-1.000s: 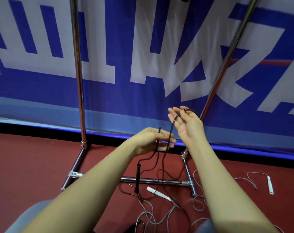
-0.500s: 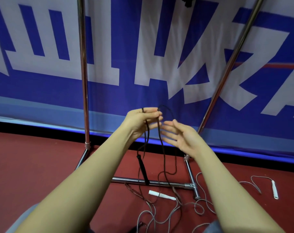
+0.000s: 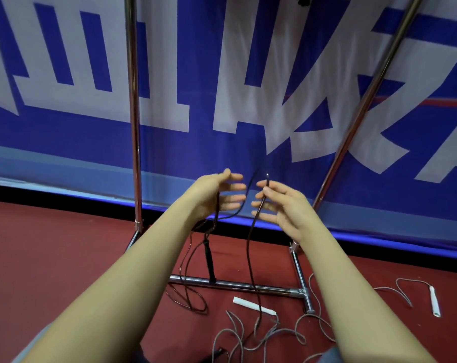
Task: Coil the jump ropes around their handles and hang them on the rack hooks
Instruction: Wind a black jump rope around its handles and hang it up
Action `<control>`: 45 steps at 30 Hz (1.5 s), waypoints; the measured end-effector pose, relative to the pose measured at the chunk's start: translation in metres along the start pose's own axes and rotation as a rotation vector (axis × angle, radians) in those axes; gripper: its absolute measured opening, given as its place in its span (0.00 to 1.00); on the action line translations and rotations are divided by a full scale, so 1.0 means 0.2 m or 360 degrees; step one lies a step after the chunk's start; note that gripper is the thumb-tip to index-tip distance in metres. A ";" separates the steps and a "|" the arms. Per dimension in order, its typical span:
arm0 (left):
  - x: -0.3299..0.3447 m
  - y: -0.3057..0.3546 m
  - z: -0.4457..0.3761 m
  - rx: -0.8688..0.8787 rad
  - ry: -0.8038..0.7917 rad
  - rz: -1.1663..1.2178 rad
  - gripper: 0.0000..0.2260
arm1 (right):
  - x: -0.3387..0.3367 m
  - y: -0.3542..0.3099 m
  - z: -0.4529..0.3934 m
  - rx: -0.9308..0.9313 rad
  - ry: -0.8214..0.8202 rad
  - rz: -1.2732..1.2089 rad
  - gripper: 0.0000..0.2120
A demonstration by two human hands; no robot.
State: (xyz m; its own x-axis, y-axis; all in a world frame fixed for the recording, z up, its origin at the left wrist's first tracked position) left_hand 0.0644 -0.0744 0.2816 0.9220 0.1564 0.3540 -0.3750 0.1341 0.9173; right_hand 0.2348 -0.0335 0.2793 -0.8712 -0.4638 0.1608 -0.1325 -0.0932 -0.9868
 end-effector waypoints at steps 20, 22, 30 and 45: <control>0.08 0.00 0.02 0.0205 -0.0159 0.0210 0.05 | -0.07 0.02 -0.08 -0.0181 0.0322 -0.0458 0.09; 0.09 0.02 0.02 0.0256 -0.0126 0.0331 0.05 | -0.04 0.07 -0.08 0.0010 0.0198 -0.0221 0.14; 0.03 0.08 0.01 0.0419 0.0166 0.0683 0.04 | -0.01 0.14 -0.02 0.0278 -0.0306 0.0613 0.09; 0.05 -0.11 0.01 -0.0189 -0.0308 -0.0111 0.08 | -0.01 -0.05 -0.06 -0.0353 0.0183 -0.0823 0.10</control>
State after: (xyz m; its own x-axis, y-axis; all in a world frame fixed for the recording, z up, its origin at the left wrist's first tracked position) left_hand 0.0830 -0.0776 0.2656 0.9431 -0.0464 0.3292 -0.3076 0.2539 0.9170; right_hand 0.2321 -0.0205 0.2882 -0.7107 -0.3072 0.6329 -0.6405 -0.0895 -0.7627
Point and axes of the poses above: each hand's wrist, its own z-axis away from the middle knuckle, its own x-axis out of the palm, y = z × x, the point moved 1 cm from there along -z, towards the middle knuckle, and after that the axes turned 3 degrees about z, right-handed, at the moved point
